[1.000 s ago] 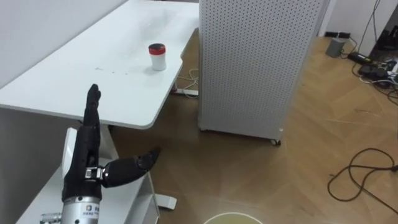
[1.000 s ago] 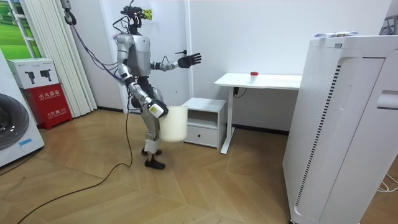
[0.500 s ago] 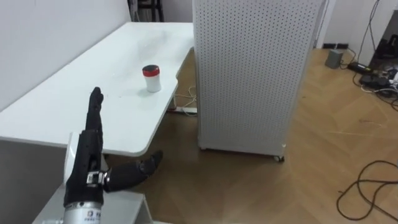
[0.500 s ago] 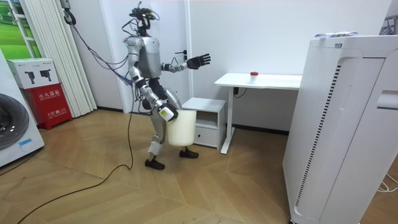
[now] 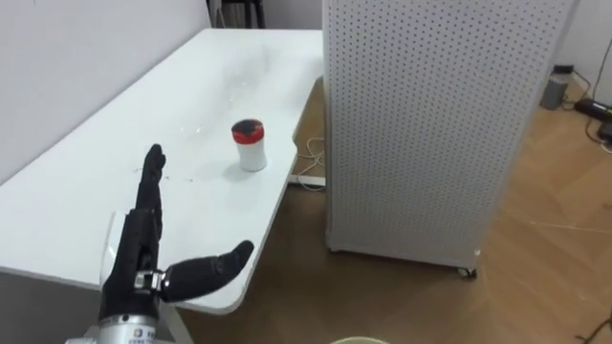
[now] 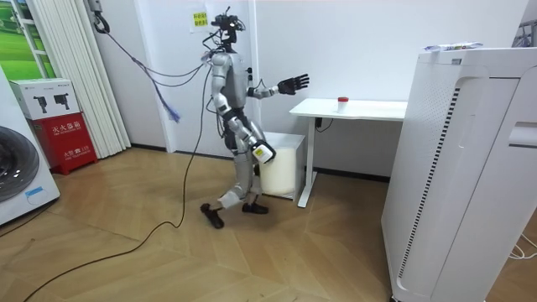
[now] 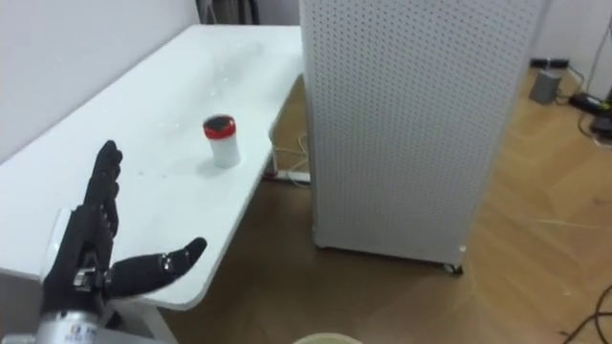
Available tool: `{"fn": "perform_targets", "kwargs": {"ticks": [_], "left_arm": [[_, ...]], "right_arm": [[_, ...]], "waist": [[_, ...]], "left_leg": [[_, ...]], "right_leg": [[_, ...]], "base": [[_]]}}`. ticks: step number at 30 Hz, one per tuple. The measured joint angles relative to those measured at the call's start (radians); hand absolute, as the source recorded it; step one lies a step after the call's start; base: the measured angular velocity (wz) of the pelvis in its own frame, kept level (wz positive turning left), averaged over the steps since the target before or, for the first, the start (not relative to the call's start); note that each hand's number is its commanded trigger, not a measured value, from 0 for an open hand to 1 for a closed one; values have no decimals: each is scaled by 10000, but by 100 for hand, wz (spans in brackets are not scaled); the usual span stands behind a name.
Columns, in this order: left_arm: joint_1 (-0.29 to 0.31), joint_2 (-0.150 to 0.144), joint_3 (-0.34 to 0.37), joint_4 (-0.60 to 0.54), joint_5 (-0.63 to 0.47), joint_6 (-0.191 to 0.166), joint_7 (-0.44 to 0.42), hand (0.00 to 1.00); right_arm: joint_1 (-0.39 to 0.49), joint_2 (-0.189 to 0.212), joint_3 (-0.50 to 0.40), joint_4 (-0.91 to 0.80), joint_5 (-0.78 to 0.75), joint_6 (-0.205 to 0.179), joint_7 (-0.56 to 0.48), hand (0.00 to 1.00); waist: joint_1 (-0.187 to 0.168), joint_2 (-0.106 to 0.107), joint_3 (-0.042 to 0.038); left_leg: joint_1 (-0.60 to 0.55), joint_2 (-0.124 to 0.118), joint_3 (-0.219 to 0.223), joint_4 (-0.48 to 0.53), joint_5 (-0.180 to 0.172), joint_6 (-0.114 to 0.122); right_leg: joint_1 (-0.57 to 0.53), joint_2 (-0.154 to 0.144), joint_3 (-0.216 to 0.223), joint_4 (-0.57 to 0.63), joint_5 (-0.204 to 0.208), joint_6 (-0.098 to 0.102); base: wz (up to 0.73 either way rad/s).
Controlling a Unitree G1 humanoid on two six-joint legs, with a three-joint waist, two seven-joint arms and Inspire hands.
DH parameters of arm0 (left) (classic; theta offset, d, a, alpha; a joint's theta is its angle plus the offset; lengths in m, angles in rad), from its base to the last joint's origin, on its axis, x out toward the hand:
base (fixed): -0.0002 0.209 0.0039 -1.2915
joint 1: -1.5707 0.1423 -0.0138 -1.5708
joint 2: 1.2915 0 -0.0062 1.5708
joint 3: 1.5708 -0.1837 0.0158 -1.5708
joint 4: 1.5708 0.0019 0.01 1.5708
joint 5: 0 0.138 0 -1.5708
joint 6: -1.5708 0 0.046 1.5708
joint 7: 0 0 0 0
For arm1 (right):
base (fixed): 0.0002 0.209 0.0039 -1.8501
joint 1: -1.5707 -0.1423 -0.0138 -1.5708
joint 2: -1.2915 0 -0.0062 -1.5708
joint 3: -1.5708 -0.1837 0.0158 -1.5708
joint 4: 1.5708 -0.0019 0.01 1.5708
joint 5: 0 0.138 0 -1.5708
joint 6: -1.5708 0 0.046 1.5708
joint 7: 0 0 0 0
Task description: Pick garbage
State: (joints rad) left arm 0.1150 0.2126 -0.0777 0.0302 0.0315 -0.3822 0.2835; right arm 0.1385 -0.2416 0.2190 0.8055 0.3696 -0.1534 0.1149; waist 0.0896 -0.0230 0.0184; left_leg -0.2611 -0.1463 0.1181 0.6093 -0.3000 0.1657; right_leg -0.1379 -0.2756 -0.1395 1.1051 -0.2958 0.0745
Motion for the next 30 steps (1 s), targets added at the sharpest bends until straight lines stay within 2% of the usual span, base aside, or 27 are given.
{"fn": "perform_targets", "kwargs": {"ticks": [2,3,4,5,6,7,8,9,10,12,15,20,27,28,29,30], "left_arm": [[-153,-6,0,8,-9,-10,18,0],[-146,-1,-19,15,-6,-11,31,0],[-144,-2,-29,17,9,-11,31,0],[-147,-1,-32,17,10,-10,29,0],[-138,-3,-46,16,13,-9,33,0],[-130,-4,-61,16,11,-9,44,0],[-106,-8,-137,21,12,-3,106,0],[-107,-8,-233,17,10,-1,125,0],[-103,-11,-283,17,21,0,145,0],[-99,-3,-317,20,16,2,203,0],[-79,43,-305,20,-25,13,198,0],[-80,49,-243,5,-31,24,152,0],[-77,62,-231,-48,-7,24,117,0],[-77,68,-236,-47,-8,24,133,0],[-89,111,-285,-46,-49,23,164,0],[-92,128,-395,-44,-70,22,201,0]], "right_arm": [[-22,-15,-4,-59,2,-9,23,100],[13,-16,14,-79,-22,-9,99,100],[29,-15,22,-85,-34,-7,108,100],[32,-8,51,-84,-47,9,109,100],[37,-9,50,-87,-142,10,96,100],[34,-17,50,-86,-203,10,80,100],[32,-41,58,-84,-270,11,74,100],[40,-47,61,-84,-304,11,65,100],[28,-70,42,-85,-325,10,74,100],[-52,-81,32,-144,-349,2,108,100],[-62,-88,24,-477,-515,3,147,100],[-168,-95,4,-678,-717,0,205,100],[-212,-92,28,-667,-889,-24,416,100],[-214,-87,60,-664,-888,-23,418,100],[-202,-21,100,-646,-885,-28,412,100],[-164,30,98,-587,-873,-32,401,100]], "waist": [[13,105,36],[-38,184,33],[-59,211,43],[-65,253,58],[-131,269,50],[-165,266,38],[-296,306,19],[-385,315,-25],[-417,330,-43],[-276,356,-59],[-271,348,-57],[-299,328,-65],[-359,254,-83],[-376,216,-70],[-426,-68,81],[-461,-139,35]], "left_leg": [[305,141,-77,-279,-33,-13],[557,218,-224,-543,-43,-45],[698,258,-274,-687,-39,-71],[948,356,-404,-940,-50,-137],[1170,424,-560,-1169,-57,-207],[1269,439,-656,-1272,-62,-243],[1430,490,-938,-1391,-77,-330],[1566,534,-1176,-1519,-122,-446],[1637,593,-1248,-1601,-146,-493],[1962,856,-1284,-1871,-125,-660],[2401,1099,-1311,-2194,-60,-779],[2906,1323,-1339,-2746,-4,-934],[3135,1330,-1303,-2968,54,-1032],[3078,1311,-1206,-2803,67,-1056],[2506,1219,-897,-1746,29,-1534],[2151,1183,-885,-1514,-28,-1710]], "right_leg": [[-813,210,-48,-185,-572,-118],[-1155,448,-27,-970,-769,-135],[-1276,577,4,-1496,-785,-133],[-1461,809,14,-2635,-762,-157],[-1491,1028,79,-4046,-628,-214],[-1435,1115,125,-4740,-419,-231],[-1317,1321,230,-5627,421,-257],[-1097,1508,249,-5970,1084,-312],[-982,1612,228,-6088,1083,-335],[-619,1908,160,-6434,1084,-422],[-50,2120,123,-6991,1100,-457],[687,2364,-24,-7893,1190,-603],[1298,2412,61,-8768,1243,-582],[1401,2386,179,-8889,1268,-569],[1687,2203,999,-9192,1325,-513],[1763,2104,1514,-9313,1345,-480]], "base": [[0],[6],[12],[17],[20],[38],[52],[52],[29],[3],[3],[-1],[6],[35],[44],[83]]}}
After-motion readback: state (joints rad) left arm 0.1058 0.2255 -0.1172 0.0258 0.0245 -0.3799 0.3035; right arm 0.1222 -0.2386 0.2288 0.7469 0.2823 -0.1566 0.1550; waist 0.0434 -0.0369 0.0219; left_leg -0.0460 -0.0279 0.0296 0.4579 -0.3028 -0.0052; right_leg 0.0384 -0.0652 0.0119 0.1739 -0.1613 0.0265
